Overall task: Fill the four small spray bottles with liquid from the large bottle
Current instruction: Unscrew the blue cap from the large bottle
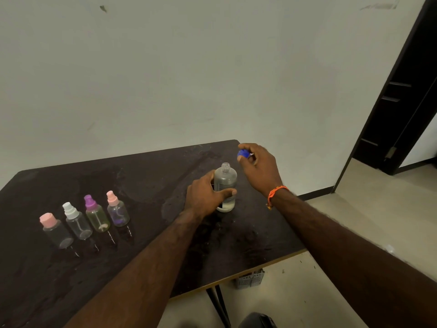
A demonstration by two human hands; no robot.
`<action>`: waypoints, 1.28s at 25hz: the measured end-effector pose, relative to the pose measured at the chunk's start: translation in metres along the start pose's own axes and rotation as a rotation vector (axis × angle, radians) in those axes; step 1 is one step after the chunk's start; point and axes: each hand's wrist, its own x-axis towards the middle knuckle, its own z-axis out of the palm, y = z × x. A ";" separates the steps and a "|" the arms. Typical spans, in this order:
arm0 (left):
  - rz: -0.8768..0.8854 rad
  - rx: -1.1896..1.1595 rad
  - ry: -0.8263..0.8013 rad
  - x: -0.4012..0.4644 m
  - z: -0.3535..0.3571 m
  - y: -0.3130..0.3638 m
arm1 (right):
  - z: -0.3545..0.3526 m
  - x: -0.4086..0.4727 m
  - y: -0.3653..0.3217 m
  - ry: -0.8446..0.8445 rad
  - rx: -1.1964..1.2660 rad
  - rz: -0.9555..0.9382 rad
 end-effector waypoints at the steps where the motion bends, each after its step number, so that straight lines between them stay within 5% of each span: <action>1: 0.002 0.001 0.003 0.000 0.001 -0.001 | -0.002 -0.002 0.009 0.002 -0.037 0.035; 7: 0.017 -0.037 0.013 0.001 0.004 -0.007 | 0.003 -0.030 0.072 -0.200 -0.528 0.319; 12: 0.042 -0.042 0.015 0.001 0.005 -0.011 | 0.010 -0.040 0.094 -0.276 -0.676 0.274; 18: 0.065 -0.056 -0.010 0.000 0.005 -0.012 | 0.006 -0.042 0.092 -0.306 -0.585 0.272; 24: 0.019 -0.101 -0.016 0.012 0.004 -0.015 | 0.016 -0.036 0.055 -0.373 -0.382 -0.018; 32: -0.006 -0.167 -0.030 0.058 0.020 -0.028 | 0.054 0.005 0.064 -0.343 -0.183 0.150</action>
